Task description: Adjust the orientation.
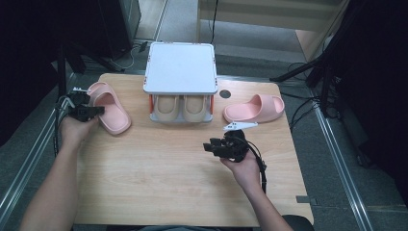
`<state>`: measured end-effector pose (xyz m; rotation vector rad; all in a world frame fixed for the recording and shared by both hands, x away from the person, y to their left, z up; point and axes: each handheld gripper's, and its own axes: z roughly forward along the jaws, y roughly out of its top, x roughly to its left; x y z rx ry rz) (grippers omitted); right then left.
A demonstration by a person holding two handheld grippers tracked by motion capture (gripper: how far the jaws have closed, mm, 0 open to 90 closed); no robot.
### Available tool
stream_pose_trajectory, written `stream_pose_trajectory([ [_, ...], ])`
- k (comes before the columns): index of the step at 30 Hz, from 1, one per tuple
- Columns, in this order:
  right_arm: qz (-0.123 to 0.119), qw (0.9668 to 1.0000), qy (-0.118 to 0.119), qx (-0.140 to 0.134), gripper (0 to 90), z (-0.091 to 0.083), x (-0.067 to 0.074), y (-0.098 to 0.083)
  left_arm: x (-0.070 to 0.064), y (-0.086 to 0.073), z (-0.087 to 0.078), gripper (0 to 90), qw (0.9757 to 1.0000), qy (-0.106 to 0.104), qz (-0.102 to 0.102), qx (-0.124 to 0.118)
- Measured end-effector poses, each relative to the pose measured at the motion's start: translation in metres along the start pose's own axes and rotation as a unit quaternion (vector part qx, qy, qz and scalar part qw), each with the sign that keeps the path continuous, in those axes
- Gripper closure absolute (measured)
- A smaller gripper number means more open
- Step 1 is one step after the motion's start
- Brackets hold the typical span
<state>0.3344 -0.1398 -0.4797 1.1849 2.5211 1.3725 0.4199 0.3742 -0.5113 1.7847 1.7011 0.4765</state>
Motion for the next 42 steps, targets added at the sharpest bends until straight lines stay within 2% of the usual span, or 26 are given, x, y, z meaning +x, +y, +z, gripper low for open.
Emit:
stream_pose_trajectory([
  [2,-0.001,1.0,0.003,0.003,60.0,0.002,0.001,0.001,0.003,-0.002,-0.002,89.0,1.0,0.005,0.002,0.001],
  [5,-0.006,1.0,0.006,0.005,59.9,0.005,0.001,0.003,0.009,-0.005,-0.006,88.8,1.0,0.007,-0.006,0.0],
  [9,-0.007,0.9999,0.009,0.009,59.8,0.009,0.003,0.005,0.012,-0.006,-0.009,86.9,0.9997,-0.009,-0.021,-0.005],
  [11,-0.01,0.9998,0.011,0.011,59.8,0.01,0.003,0.006,0.008,-0.005,-0.014,84.5,0.9998,-0.009,-0.014,-0.01],
  [12,-0.01,0.9998,0.012,0.011,59.8,0.011,0.004,0.007,0.008,-0.005,-0.014,82.3,0.9998,-0.009,-0.014,-0.01],
  [14,-0.012,0.9998,0.012,0.012,59.8,0.011,0.004,0.007,0.005,-0.002,-0.027,78.3,0.9995,-0.007,-0.011,-0.029],
  [17,-0.012,0.9998,0.014,0.011,59.7,0.012,0.004,0.008,0.006,0.001,-0.04,70.0,0.999,-0.01,-0.009,-0.043],
  [20,-0.013,0.9997,0.016,0.013,59.8,0.013,0.005,0.009,0.01,0.001,-0.045,59.2,0.9988,-0.002,-0.011,-0.049],
  [22,-0.015,0.9997,0.016,0.014,59.7,0.013,0.005,0.009,0.012,0.0,-0.043,51.8,0.999,0.003,-0.015,-0.041],
  [23,-0.016,0.9996,0.016,0.014,59.7,0.013,0.005,0.009,0.014,-0.001,-0.041,50.5,0.9991,0.007,-0.011,-0.039],
  [27,-0.014,0.9997,0.014,0.017,59.5,0.013,0.005,0.008,0.019,-0.003,-0.031,45.2,0.9993,0.016,-0.017,-0.029],
  [32,-0.009,0.9997,0.01,0.019,59.4,0.012,0.003,0.006,0.026,-0.003,-0.02,44.6,0.9989,0.011,-0.037,-0.024],
  [37,-0.005,0.9998,0.004,0.019,59.3,0.008,0.003,0.002,0.028,-0.003,-0.01,45.0,0.9988,0.017,-0.039,-0.025],
  [42,-0.002,0.9999,-0.003,0.016,59.3,0.003,0.0,-0.002,0.03,0.0,-0.002,46.0,0.9982,0.016,-0.053,-0.025],
])
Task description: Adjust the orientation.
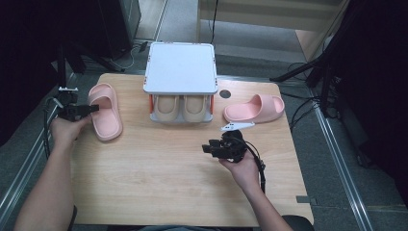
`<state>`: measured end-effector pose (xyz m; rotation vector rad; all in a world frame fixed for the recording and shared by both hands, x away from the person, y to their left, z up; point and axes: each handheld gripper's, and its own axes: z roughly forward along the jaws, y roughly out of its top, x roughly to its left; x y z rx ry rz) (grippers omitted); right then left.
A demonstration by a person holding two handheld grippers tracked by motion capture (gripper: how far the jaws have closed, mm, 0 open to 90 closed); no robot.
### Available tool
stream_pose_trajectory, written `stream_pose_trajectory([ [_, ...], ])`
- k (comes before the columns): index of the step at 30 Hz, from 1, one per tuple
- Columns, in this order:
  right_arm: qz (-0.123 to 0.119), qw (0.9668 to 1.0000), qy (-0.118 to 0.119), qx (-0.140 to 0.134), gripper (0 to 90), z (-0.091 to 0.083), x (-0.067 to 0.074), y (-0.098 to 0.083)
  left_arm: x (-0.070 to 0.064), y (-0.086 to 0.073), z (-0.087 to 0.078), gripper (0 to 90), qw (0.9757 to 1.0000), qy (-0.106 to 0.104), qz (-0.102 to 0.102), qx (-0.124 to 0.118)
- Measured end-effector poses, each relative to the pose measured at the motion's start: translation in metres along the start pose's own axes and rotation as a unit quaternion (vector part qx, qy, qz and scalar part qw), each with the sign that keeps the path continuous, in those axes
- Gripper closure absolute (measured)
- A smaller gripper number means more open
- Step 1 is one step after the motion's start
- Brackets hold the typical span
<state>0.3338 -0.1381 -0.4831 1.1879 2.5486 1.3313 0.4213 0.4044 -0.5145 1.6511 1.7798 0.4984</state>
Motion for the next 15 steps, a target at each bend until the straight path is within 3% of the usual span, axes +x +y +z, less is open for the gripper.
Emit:
stream_pose_trajectory([
  [4,0.006,1.0,-0.007,-0.003,59.2,-0.0049,-0.0013,-0.0037,-0.0026,0.0023,0.0045,47.0,0.9999,0.014,0.008,-0.006],
  [10,0.01,0.9998,-0.013,-0.005,59.0,-0.0096,-0.0027,-0.008,-0.0043,0.0032,0.0077,53.1,0.9997,0.012,0.014,-0.015],
  [15,0.013,0.9998,-0.014,-0.005,58.8,-0.0106,-0.0033,-0.009,-0.0074,0.0038,0.0091,57.3,0.9991,0.021,0.031,-0.018],
])
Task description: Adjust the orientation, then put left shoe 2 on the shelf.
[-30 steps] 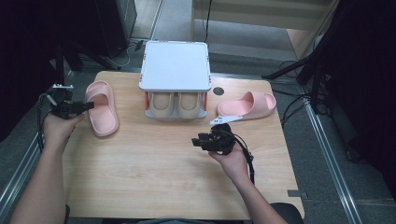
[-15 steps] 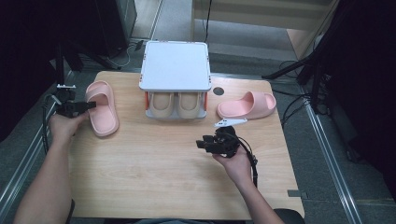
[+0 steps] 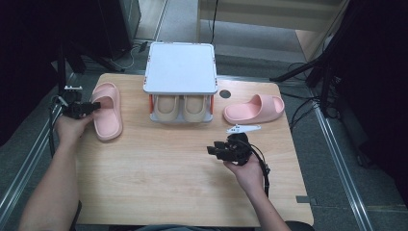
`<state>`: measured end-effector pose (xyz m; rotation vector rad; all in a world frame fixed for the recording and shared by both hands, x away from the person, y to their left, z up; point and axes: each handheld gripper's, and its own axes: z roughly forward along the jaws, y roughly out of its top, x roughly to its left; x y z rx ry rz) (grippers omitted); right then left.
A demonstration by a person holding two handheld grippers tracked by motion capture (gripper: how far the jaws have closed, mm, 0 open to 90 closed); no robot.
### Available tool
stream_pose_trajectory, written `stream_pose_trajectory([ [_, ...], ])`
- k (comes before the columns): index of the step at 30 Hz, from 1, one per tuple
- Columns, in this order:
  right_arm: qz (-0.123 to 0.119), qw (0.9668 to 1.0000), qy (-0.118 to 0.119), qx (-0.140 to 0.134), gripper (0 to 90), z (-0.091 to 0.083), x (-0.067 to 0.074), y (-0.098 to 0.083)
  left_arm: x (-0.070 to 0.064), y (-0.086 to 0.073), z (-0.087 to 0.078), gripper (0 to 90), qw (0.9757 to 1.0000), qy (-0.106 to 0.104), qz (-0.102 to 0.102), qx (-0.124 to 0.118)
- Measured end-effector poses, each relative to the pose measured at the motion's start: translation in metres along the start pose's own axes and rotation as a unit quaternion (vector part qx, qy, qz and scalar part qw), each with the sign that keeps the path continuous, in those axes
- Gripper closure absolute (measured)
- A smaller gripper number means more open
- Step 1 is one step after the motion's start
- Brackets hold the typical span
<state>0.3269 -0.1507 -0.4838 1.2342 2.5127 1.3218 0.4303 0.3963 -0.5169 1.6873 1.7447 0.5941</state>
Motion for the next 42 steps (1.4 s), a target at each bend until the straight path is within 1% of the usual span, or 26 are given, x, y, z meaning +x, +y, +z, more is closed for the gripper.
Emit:
stream_pose_trajectory([
  [2,0.0,1.0,0.0,0.0,58.8,0.0,0.0,0.0,0.0,0.0,-0.001,61.2,1.0,0.0,0.003,0.001],
  [9,-0.002,1.0,0.002,0.002,58.2,0.001,0.001,0.0,-0.004,0.0,-0.001,67.4,0.9999,-0.013,0.008,-0.002],
  [12,0.002,1.0,0.003,0.0,58.0,0.0,0.0,0.0,-0.004,0.001,-0.001,68.9,0.9998,-0.015,0.008,-0.001],
  [15,0.003,1.0,0.003,-0.002,58.0,0.0,-0.001,0.0,-0.003,0.001,-0.002,72.5,0.9999,-0.015,0.001,0.002],
  [17,0.003,1.0,0.003,-0.002,57.9,0.0,-0.001,0.0,-0.001,0.001,-0.003,77.7,0.9996,-0.022,-0.014,0.005],
  [18,0.003,1.0,0.003,-0.001,57.9,0.0,-0.001,0.0,0.0,0.001,-0.003,79.2,0.9991,-0.032,-0.026,0.008],
  [19,0.002,1.0,0.004,-0.001,57.9,0.0,-0.001,0.0,0.0,0.001,-0.003,79.0,0.999,-0.035,-0.027,0.008],
  [20,0.001,1.0,0.003,0.0,57.9,0.0,-0.001,0.0,-0.001,0.001,-0.003,79.1,0.9992,-0.031,-0.021,0.009],
  [22,0.001,1.0,0.003,0.0,57.9,0.001,-0.001,0.0,-0.002,0.002,-0.004,79.7,0.9994,-0.027,-0.017,0.011],
  [23,0.003,1.0,0.003,0.0,57.9,0.001,-0.001,0.0,-0.003,0.002,-0.004,80.2,0.9994,-0.026,-0.018,0.014],
  [26,0.003,1.0,0.004,0.0,57.8,0.001,-0.001,0.0,-0.001,0.002,-0.005,82.0,0.9988,-0.034,-0.025,0.023],
  [28,0.001,1.0,0.003,0.0,57.9,0.001,-0.001,0.0,-0.001,0.003,-0.005,82.2,0.9988,-0.034,-0.027,0.024],
  [29,0.002,1.0,0.004,0.001,57.8,0.001,-0.001,0.0,0.0,0.004,-0.007,82.3,0.9988,-0.034,-0.024,0.025],
  [32,0.003,1.0,0.004,0.001,57.9,0.001,-0.001,0.0,-0.002,0.005,-0.01,82.5,0.9988,-0.036,-0.027,0.021],
  [38,0.0,1.0,0.006,0.004,57.8,0.001,0.0,0.0,-0.005,0.006,-0.013,82.4,0.9987,-0.034,-0.027,0.027],
  [39,-0.001,1.0,0.006,0.0,57.8,0.0,0.001,0.001,-0.008,0.006,-0.017,82.4,0.9989,-0.03,-0.026,0.026],
  [42,-0.003,1.0,0.006,-0.005,57.8,0.0,0.002,0.003,-0.012,0.007,-0.02,82.3,0.999,-0.03,-0.025,0.024],
])
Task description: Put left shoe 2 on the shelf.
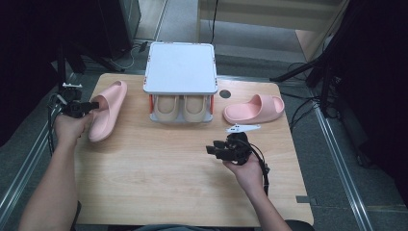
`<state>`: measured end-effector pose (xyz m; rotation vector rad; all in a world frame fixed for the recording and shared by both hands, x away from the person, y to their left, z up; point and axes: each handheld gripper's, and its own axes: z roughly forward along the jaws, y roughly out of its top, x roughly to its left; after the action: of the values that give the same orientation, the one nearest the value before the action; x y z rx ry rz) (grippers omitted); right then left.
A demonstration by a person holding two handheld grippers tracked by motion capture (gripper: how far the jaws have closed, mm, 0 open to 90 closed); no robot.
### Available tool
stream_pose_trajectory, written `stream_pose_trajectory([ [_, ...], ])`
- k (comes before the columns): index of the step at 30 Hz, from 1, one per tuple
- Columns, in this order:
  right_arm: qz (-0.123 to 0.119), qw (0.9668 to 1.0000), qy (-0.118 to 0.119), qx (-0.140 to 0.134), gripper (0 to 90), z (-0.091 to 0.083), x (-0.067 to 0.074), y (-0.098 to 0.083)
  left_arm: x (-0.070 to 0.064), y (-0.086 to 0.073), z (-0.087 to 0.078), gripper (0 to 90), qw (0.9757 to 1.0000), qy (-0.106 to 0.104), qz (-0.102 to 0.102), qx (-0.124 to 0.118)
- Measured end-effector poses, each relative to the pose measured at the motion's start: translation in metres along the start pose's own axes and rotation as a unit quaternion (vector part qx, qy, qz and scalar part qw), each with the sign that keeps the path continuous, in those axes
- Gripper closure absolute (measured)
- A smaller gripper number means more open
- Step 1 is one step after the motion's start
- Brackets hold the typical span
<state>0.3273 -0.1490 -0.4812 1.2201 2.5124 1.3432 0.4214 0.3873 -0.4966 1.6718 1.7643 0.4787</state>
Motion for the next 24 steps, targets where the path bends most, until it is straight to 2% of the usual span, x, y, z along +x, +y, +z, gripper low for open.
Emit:
stream_pose_trajectory([
  [5,0.001,1.0,0.005,-0.002,57.7,0.001,-0.001,0.002,-0.005,0.006,-0.005,81.9,0.9999,-0.01,-0.004,0.004],
  [6,0.001,1.0,0.006,-0.002,57.7,0.001,-0.001,0.003,-0.008,0.007,-0.009,81.9,0.9999,-0.013,-0.005,-0.003],
  [8,-0.001,0.9999,0.009,-0.003,57.8,0.002,-0.001,0.005,-0.016,0.013,-0.015,82.4,0.9999,-0.016,0.005,-0.004],
  [9,-0.001,0.9999,0.009,-0.003,57.8,0.002,-0.001,0.005,-0.016,0.013,-0.015,82.3,0.9999,-0.016,0.005,-0.004],
  [10,-0.003,1.0,0.009,-0.002,57.8,0.002,0.0,0.006,-0.021,0.02,-0.019,82.3,0.9998,-0.012,0.014,0.002],
  [13,-0.008,0.9999,0.011,-0.002,57.8,0.003,0.0,0.008,-0.026,0.027,-0.023,82.1,0.9999,-0.005,0.012,0.007],
  [16,-0.013,0.9998,0.012,-0.004,57.8,0.005,0.0,0.012,-0.035,0.046,-0.031,82.1,0.9998,0.005,0.013,0.015],
  [17,-0.013,0.9998,0.012,-0.004,57.8,0.005,0.0,0.012,-0.035,0.046,-0.031,82.1,0.9998,0.005,0.013,0.015],
  [18,-0.015,0.9998,0.015,-0.003,57.8,0.007,0.0,0.013,-0.04,0.057,-0.035,82.0,0.9996,0.014,0.017,0.017],
  [19,-0.015,0.9998,0.015,-0.003,57.8,0.007,0.0,0.013,-0.04,0.057,-0.035,81.9,0.9996,0.014,0.017,0.017],
  [22,-0.015,0.9997,0.021,-0.002,57.8,0.01,0.0,0.016,-0.048,0.076,-0.043,81.8,0.9994,0.018,0.019,0.021],
  [24,-0.015,0.9996,0.022,-0.001,57.8,0.01,0.001,0.016,-0.05,0.08,-0.045,81.8,0.9994,0.018,0.02,0.021],
])
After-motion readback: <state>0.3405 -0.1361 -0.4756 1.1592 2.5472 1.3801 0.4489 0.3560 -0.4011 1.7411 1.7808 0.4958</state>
